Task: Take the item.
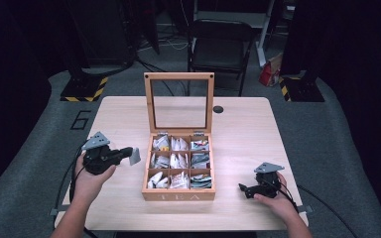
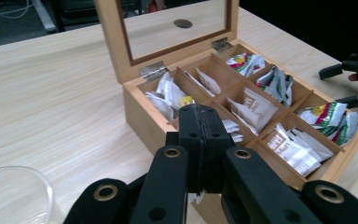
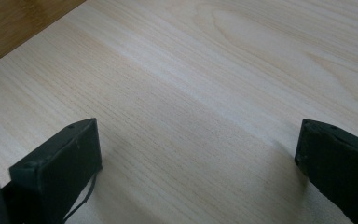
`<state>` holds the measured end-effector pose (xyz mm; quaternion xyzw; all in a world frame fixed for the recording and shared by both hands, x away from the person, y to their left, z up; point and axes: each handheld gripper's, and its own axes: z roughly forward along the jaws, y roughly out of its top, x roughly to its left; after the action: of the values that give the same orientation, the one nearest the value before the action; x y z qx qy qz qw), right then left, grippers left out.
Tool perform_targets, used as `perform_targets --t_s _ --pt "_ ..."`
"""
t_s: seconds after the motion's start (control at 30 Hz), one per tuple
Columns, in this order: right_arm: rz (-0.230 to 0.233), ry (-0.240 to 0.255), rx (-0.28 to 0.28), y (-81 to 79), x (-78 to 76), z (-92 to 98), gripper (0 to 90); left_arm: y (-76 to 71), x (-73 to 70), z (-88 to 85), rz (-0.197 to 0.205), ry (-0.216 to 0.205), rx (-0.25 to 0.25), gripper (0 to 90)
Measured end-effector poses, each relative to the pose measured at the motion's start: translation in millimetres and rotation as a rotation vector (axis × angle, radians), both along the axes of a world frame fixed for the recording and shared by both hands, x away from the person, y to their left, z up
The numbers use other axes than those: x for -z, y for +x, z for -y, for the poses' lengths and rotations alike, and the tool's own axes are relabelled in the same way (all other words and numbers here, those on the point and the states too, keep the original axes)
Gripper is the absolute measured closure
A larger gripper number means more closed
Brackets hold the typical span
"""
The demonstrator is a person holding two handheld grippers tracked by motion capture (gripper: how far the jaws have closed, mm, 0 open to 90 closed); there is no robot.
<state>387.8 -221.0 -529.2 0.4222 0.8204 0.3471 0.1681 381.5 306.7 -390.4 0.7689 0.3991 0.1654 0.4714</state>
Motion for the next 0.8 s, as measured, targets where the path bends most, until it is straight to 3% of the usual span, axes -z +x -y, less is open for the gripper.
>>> perform_targets --t_s 0.8 --pt "0.0 0.0 0.0 0.0 0.0 0.0 0.0 8.5 -9.0 -25.3 0.013 0.004 -0.084 89.6"
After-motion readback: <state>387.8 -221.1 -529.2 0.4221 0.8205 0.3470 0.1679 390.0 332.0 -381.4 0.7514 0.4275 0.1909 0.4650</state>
